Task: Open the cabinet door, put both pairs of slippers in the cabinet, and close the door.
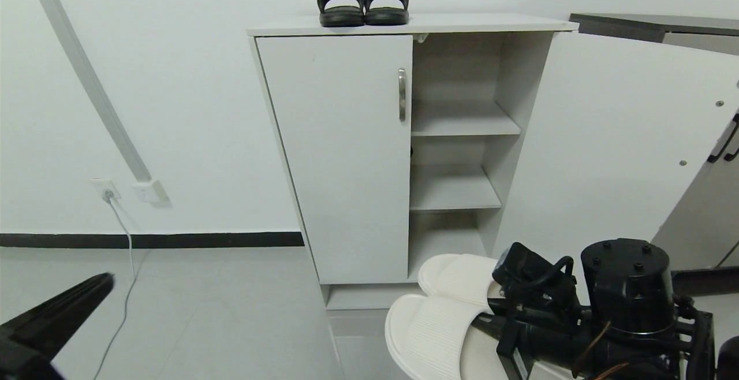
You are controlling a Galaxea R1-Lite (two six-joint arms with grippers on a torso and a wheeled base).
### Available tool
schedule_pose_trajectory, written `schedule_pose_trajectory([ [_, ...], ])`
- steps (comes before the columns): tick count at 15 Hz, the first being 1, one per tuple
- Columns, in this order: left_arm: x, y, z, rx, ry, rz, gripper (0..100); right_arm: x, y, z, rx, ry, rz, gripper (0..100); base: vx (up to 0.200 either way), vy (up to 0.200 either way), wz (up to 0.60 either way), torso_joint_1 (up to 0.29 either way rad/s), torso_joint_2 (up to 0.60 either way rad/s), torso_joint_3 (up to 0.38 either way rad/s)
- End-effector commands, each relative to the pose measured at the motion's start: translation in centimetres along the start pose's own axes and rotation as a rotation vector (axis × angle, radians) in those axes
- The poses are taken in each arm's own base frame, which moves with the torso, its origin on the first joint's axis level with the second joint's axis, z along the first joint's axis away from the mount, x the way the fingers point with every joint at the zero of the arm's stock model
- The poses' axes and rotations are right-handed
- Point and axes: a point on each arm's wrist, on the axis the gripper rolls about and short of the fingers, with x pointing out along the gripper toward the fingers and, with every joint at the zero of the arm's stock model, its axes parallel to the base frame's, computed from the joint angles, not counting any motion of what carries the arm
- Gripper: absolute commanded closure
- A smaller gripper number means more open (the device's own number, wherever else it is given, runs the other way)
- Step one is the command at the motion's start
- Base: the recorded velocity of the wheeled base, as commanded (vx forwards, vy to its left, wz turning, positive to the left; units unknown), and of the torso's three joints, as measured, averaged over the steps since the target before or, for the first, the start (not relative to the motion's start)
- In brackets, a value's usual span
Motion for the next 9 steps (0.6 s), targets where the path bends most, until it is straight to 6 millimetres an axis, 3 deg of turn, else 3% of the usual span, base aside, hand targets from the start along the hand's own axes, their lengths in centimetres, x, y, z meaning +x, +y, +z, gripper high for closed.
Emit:
schedule_pose_trajectory([
  [1,-5.5,1.3,-5.1,-0.024,-0.028,0.293,100,0.5,-0.4,-0.2,0.014,0.008,-0.014,100,0.000,0.000,0.00,0.000,0.00,0.000],
  [4,-7.2,0.7,-10.0,-0.027,-0.005,0.464,100,1.0,-0.5,-0.3,0.017,-0.006,-0.022,100,0.000,0.000,0.00,0.000,0.00,0.000],
  [6,-7.3,0.6,-10.2,-0.063,0.000,0.454,100,1.0,-0.6,-0.3,0.018,-0.011,-0.027,100,0.000,0.000,0.00,0.000,0.00,0.000],
  [9,-7.1,0.1,-10.7,-0.024,0.056,0.206,100,1.0,-0.6,-0.3,0.018,-0.011,-0.027,100,0.000,0.000,0.00,0.000,0.00,0.000],
])
